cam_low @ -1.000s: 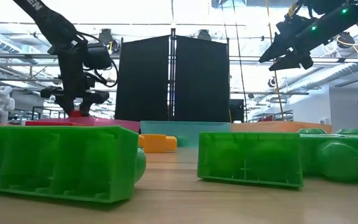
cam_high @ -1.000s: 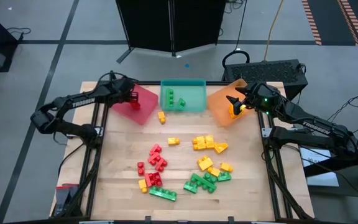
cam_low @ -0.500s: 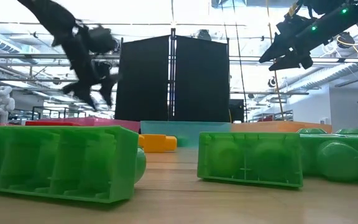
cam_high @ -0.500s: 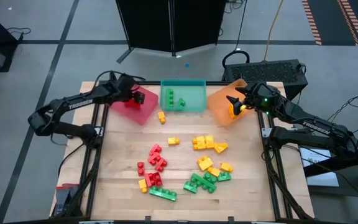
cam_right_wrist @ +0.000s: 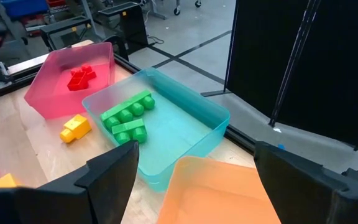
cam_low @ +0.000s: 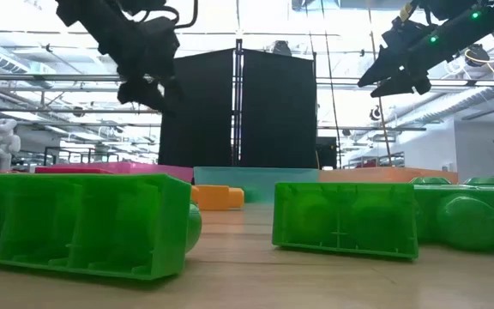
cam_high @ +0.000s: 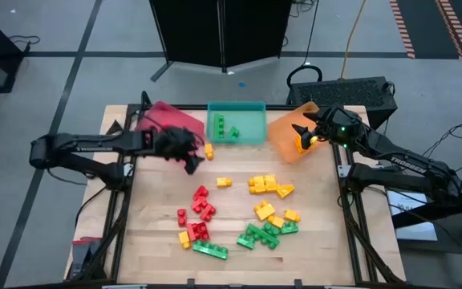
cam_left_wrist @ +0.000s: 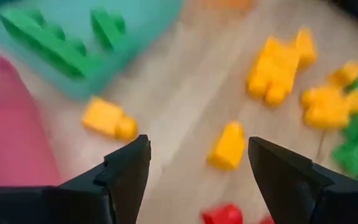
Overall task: Sort blocks
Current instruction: Put the red game piece into the red bin
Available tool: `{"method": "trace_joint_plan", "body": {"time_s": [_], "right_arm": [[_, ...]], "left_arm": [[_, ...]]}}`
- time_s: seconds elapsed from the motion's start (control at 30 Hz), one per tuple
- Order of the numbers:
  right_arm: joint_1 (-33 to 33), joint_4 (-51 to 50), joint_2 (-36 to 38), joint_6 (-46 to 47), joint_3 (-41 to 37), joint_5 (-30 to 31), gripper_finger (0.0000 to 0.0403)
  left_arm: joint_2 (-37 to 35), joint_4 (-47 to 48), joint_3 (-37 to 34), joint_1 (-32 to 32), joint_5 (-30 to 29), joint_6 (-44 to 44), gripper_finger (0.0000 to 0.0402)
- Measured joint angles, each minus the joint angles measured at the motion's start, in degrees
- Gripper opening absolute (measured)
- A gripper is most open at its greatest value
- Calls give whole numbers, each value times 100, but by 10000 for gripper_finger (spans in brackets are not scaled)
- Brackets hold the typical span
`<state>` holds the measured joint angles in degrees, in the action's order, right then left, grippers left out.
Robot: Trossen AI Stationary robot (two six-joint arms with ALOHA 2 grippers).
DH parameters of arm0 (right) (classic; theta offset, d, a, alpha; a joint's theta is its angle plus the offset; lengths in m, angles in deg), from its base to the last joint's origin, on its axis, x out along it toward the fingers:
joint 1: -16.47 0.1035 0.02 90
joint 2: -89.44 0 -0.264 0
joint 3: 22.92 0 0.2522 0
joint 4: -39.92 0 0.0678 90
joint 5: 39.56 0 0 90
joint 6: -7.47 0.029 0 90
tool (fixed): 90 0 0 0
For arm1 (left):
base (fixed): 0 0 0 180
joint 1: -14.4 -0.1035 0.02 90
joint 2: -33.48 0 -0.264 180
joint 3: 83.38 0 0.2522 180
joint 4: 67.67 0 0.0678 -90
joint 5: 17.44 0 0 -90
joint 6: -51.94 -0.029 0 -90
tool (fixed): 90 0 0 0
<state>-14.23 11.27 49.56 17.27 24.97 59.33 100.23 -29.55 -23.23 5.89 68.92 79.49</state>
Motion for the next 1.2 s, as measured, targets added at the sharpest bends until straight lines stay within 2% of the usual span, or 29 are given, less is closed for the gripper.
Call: {"method": "trace_joint_plan", "body": {"time_s": [0.2, 0.43, 0.83, 1.2], "right_arm": [[0, -7, 0, -2, 0, -3, 315], [-2, -48, 0, -2, 0, -2, 315], [0, -211, 0, -2, 0, -1, 315], [0, -390, 0, -3, 0, -1, 315]], "left_arm": [[493, 13, -41, 965, -647, 639, 272], [1267, 9, -41, 1548, -1036, 1522, 272], [2037, -17, -43, 2165, -1090, 2318, 272], [2630, -176, -41, 2237, -1665, 2619, 272]]}}
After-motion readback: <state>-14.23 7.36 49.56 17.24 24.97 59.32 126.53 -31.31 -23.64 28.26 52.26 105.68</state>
